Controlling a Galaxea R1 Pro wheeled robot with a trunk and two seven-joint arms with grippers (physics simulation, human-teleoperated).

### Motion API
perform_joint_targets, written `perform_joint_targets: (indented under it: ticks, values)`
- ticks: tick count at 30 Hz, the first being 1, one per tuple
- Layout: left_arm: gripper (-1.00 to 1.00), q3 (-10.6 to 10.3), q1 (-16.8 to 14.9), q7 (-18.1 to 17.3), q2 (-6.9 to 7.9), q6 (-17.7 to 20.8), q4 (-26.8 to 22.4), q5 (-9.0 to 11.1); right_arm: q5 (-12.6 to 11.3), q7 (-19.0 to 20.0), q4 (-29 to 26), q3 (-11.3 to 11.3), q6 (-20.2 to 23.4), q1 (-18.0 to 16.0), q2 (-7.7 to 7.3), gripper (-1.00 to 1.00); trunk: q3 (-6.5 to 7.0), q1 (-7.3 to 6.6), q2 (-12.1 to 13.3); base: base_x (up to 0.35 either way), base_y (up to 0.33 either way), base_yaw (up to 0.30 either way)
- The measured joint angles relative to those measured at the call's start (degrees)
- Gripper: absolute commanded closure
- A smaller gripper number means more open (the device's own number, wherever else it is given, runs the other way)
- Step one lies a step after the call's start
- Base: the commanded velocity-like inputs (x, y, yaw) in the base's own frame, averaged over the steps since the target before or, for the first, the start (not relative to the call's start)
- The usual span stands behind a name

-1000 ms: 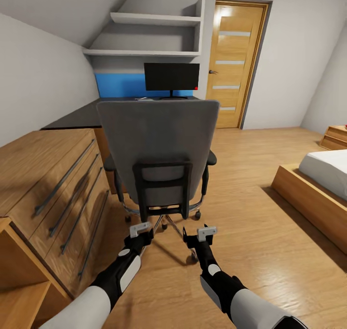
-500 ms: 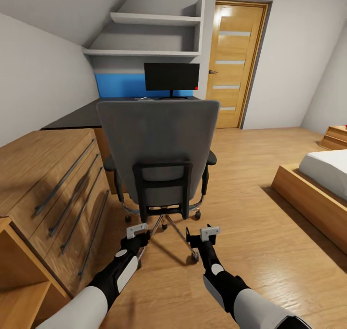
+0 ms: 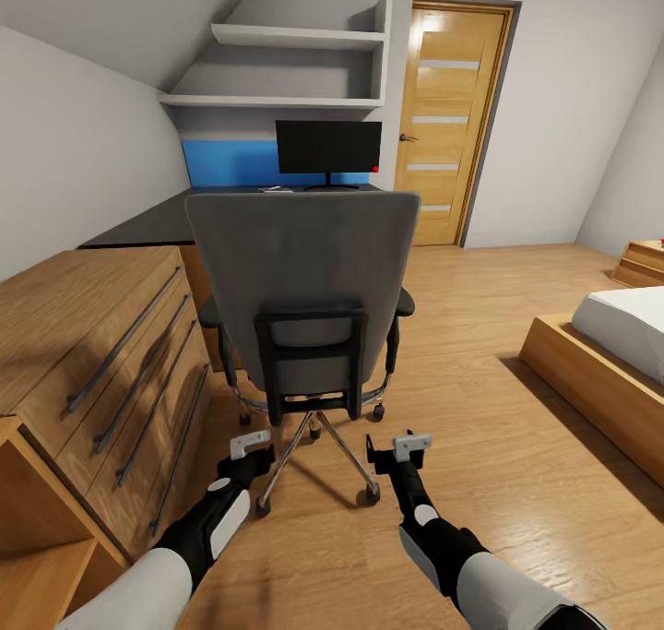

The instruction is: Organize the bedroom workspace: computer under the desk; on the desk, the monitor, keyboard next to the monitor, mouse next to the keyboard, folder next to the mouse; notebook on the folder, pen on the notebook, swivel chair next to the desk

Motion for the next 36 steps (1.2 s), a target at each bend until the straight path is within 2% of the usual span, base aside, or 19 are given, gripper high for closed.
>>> perform_joint_targets:
  ticks: [7,12,13,17,18,20,26,36]
  values:
    - [-1.0,0.63,-0.01,0.7,2.29,4.08,0.54,0.32,0.02,0.0,-0.05,-3.42,0.04,0.01,-0.62,-1.0,0.0,0.0,0.0,0.0,0.0,0.0]
    - [-1.0,4.85,-0.02,1.14,3.13,5.47,0.77,0.96,0.03,0.0,-0.07,-5.06,0.06,-0.01,-1.16,-1.0,0.0,0.0,0.0,0.0,0.0,0.0]
    - [-1.0,6.93,-0.02,1.19,3.27,5.63,0.8,1.12,0.02,0.0,-0.08,-5.38,0.12,0.0,-1.32,-1.0,0.0,0.0,0.0,0.0,0.0,0.0]
    - [-1.0,11.83,-0.03,1.4,3.52,5.76,0.85,1.36,0.03,-0.01,-0.08,-6.57,0.36,0.0,-1.57,-1.0,0.0,0.0,0.0,0.0,0.0,0.0]
    - [-1.0,13.75,-0.03,1.24,3.53,5.82,0.83,1.21,0.02,-0.01,-0.08,-7.67,0.45,-0.01,-1.63,-1.0,0.0,0.0,0.0,0.0,0.0,0.0]
    - [-1.0,14.77,-0.03,1.08,3.47,5.79,0.81,1.13,0.03,0.0,-0.08,-8.56,0.51,0.0,-1.66,-1.0,0.0,0.0,0.0,0.0,0.0,0.0]
    - [-1.0,15.73,-0.03,0.9,3.35,5.51,0.78,1.04,0.04,0.07,-0.21,-9.45,0.21,0.0,-1.66,-1.0,0.0,0.0,0.0,0.0,0.0,0.0]
    - [-1.0,16.12,-0.03,0.21,3.4,5.57,0.7,1.28,0.04,0.06,-0.38,-9.63,-0.01,0.01,-1.71,-1.0,0.0,-0.02,0.0,0.07,0.0,0.0]
